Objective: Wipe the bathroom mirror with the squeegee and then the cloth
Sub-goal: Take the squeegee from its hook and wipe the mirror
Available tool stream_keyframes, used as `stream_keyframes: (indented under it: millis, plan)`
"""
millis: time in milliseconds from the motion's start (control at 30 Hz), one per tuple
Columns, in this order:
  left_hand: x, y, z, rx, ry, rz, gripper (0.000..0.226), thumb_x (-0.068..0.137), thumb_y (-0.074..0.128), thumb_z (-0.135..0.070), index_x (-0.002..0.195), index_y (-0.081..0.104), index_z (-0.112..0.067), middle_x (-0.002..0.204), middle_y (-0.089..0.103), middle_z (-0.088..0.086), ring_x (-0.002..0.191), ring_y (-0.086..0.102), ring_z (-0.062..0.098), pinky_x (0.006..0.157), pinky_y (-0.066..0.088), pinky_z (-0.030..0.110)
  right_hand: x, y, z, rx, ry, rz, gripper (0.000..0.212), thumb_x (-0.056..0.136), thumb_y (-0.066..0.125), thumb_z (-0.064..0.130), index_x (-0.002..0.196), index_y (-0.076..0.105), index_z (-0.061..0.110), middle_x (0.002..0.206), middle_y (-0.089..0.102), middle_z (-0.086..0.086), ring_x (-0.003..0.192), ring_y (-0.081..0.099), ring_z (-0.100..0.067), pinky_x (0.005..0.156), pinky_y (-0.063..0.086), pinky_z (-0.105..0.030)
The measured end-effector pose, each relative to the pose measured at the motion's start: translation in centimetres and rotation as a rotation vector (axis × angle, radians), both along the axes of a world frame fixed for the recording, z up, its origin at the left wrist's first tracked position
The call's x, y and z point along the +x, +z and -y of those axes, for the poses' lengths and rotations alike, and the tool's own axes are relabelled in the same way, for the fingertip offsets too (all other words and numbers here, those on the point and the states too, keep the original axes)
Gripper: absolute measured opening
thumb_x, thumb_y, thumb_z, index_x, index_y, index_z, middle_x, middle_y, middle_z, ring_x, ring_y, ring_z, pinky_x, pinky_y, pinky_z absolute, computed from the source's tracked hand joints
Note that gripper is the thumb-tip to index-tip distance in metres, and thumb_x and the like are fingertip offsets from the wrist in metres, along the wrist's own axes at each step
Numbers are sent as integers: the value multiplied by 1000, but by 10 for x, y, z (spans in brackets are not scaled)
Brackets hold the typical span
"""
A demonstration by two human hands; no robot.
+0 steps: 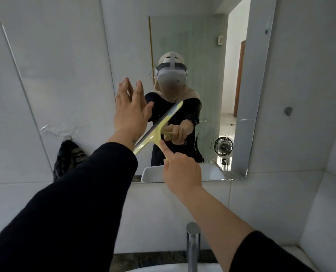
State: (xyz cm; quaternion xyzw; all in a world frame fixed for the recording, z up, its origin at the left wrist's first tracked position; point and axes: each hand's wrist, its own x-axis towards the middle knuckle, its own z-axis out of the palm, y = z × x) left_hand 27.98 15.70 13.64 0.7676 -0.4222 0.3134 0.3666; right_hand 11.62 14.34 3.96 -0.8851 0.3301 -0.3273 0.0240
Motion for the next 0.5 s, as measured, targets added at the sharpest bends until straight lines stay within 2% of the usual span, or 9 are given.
stream_keyframes:
  millis: [67,233,367,500]
  plan:
    - [0,0,-1,11,-4,0,66,94,43,-51,149,10,-34,159,-7,1,146,-2,23,107,36,49,-4,1,2,-72,-11,-77,65,96,42,20,149,10,38,76,45,-3,59,42,-19,43,22,-27]
    - [-3,-2,-2,40,2,13,70,94,44,-49,150,6,-32,159,-9,4,146,-4,25,109,34,48,-26,7,27,-222,-51,-178,69,91,48,17,147,17,43,72,43,-2,45,25,-15,42,17,-25]
    - [-9,-10,3,75,80,81,75,94,41,-51,150,-2,-25,159,-13,11,146,-11,29,117,13,52,-51,16,41,-288,-101,-199,65,91,47,17,144,24,45,75,50,-2,52,40,-21,42,16,-24]
    - [-26,-28,5,82,53,89,73,95,42,-46,150,-1,-25,158,-14,11,145,-14,30,115,7,59,-75,20,55,-300,-160,-170,61,95,39,21,144,18,51,86,58,-2,63,53,-24,48,29,-26]
